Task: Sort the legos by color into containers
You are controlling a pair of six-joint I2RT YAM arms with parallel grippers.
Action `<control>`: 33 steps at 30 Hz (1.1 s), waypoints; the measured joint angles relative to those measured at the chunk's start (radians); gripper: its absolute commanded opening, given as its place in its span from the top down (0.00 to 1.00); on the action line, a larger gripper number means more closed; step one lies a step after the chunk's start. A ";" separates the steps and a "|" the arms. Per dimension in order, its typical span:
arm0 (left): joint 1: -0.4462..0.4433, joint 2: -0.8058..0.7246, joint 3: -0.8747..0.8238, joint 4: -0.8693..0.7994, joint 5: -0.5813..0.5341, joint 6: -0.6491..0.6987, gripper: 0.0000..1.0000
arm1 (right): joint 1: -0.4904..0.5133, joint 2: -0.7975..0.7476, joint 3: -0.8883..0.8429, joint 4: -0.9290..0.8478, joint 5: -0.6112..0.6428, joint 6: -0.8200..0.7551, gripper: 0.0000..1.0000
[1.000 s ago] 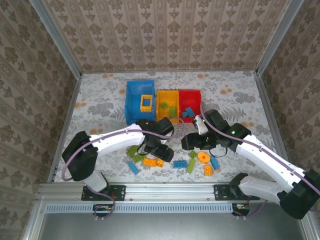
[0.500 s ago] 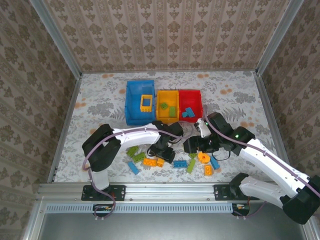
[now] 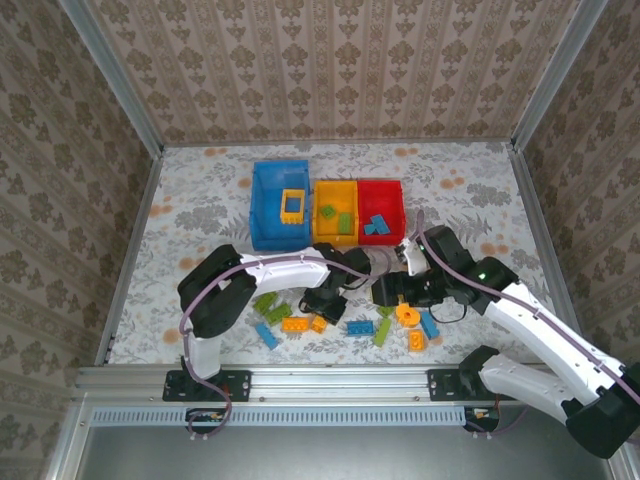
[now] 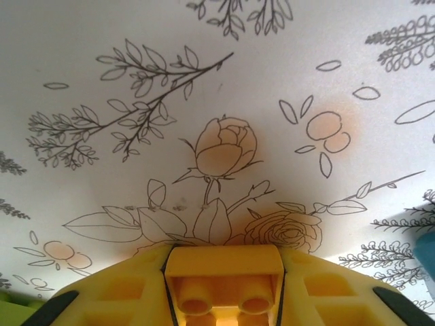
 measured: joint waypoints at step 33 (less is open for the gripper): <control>0.552 0.164 0.493 -0.023 -0.211 0.197 0.57 | 0.017 0.196 0.119 0.404 0.139 0.045 0.25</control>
